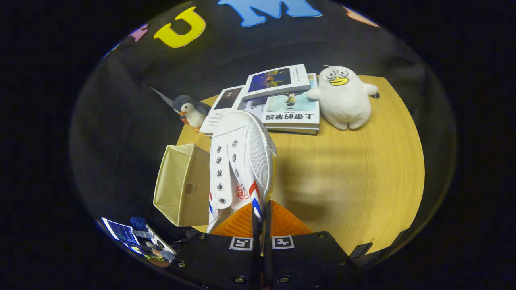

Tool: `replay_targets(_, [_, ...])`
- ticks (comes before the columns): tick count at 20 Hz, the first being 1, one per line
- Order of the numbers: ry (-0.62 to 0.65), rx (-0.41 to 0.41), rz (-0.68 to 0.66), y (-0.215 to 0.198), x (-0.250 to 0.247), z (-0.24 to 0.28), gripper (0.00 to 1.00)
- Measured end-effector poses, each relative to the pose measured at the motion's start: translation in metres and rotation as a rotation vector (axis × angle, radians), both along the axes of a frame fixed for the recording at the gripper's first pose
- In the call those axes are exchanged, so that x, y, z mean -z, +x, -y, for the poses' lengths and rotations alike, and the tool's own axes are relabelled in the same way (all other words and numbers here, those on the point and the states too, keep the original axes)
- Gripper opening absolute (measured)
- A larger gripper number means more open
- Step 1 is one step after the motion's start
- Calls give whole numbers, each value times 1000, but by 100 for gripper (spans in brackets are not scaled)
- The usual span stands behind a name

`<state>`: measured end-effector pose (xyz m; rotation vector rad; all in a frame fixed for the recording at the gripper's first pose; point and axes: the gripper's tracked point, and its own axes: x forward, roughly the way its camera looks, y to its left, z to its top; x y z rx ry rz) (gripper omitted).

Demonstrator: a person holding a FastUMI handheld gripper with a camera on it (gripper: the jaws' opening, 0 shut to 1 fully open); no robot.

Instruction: Open the storage box then place both shoes into the box .Put the left shoe in first, then the right shoe, with the right side of both shoes facing outward in a uniform manner.

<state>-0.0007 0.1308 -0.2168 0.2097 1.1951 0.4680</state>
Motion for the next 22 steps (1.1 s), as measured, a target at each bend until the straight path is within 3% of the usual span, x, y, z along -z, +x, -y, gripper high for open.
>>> replay_targets(11, [33, -215, 12, -11, -36, -134, 3])
replay_targets(22, [23, -359, -22, -27, -27, -234, 3])
